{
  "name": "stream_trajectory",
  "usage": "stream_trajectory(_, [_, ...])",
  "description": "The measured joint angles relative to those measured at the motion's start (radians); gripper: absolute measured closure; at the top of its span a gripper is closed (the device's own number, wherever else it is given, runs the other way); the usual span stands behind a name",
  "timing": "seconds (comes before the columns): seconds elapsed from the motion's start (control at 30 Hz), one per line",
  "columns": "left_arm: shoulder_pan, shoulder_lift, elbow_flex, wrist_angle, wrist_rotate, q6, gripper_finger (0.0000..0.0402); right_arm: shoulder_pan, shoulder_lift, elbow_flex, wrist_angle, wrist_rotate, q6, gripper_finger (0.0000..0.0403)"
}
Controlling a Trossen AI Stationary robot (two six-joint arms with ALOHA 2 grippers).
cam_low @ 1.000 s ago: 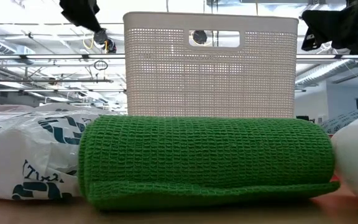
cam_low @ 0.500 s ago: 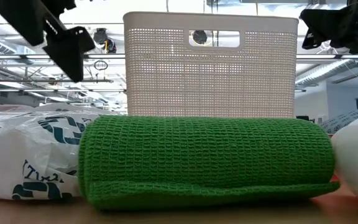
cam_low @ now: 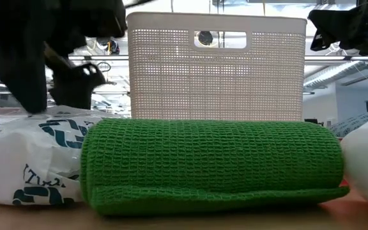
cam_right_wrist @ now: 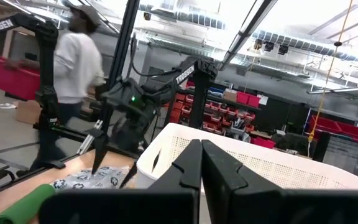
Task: Pick & place medical supplies in basket/bin
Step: Put the mailer bag into the white bin
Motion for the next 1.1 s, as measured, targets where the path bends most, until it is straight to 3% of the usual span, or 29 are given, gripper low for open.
stream_trajectory(0.23, [0.020, 0.036, 0.003, 0.012, 0.023, 0.000, 0.0052, 0.000, 0.000, 0.000, -0.005, -0.003, 0.059, 0.0403])
stream_trajectory(0.33, [0.023, 0.033, 0.002, 0.021, 0.049, -0.001, 0.0071, 0.000, 0.000, 0.000, -0.007, -0.003, 0.080, 0.0403])
stream_trajectory(0.83, [0.024, 0.025, 0.000, 0.031, 0.152, 0.041, 0.0376, 0.000, 0.000, 0.000, -0.036, -0.004, 0.087, 0.0403])
stream_trajectory(1.1, [0.007, -0.088, -0.004, -0.001, 0.112, 0.169, 0.0399, 0.000, 0.000, 0.000, -0.036, -0.004, 0.087, 0.0403])
